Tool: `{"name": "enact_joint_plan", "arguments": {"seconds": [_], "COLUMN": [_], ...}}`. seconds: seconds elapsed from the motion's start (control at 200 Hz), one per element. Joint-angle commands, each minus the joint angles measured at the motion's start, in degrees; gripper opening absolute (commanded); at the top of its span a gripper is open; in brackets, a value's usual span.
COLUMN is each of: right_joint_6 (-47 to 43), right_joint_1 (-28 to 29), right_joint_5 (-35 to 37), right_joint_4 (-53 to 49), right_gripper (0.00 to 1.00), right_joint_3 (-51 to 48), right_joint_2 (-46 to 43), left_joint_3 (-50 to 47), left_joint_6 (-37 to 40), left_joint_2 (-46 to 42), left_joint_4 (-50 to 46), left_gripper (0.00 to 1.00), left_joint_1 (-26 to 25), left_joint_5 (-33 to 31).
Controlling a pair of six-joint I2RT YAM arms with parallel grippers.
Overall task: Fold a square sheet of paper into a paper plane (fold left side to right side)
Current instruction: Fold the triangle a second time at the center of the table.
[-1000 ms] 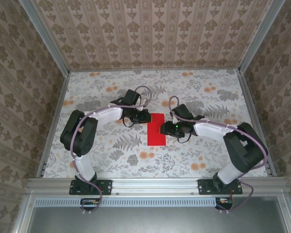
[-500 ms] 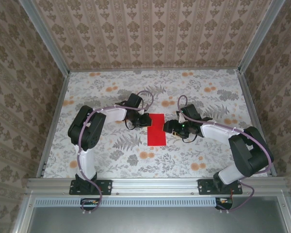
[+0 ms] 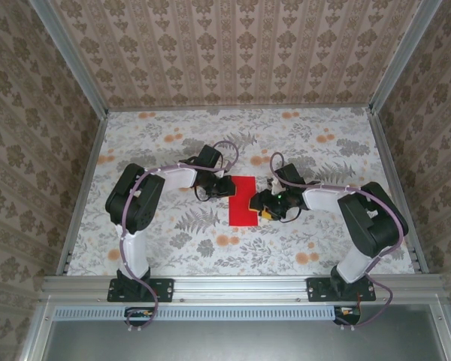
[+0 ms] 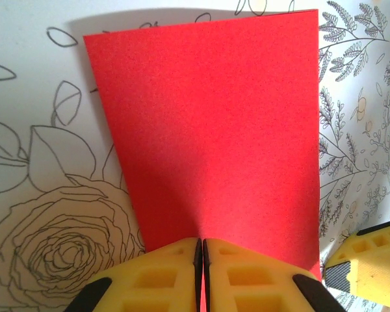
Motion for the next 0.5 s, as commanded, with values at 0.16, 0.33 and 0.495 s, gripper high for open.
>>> {"name": "enact_joint_plan", "arguments": {"seconds": [0.16,0.33,0.495], "right_joint_6": [1.3,0.1,1.9], "right_joint_1": [0.9,1.0,1.0], "right_joint_5": [-2.3,-0.8,-2.7], "right_joint_4": [0.4,-2.2,2.9], "right_gripper": [0.52,0.52,0.53], "right_joint_3": [1.4,2.1,1.1], "right_joint_2": [2.2,2.2,2.1], "left_joint_3": [-1.1,-1.1,-1.2], "left_joint_6": [-0.7,-0.7,-0.7], "left_joint_2": [0.5,0.5,0.5], "left_joint_4": [-0.5,-0.5,-0.3], "left_gripper": [0.13,0.13,0.13], "left_joint_1": [-0.7,-0.7,-0.8], "left_joint_5": [-1.1,-1.0,-0.9]}}
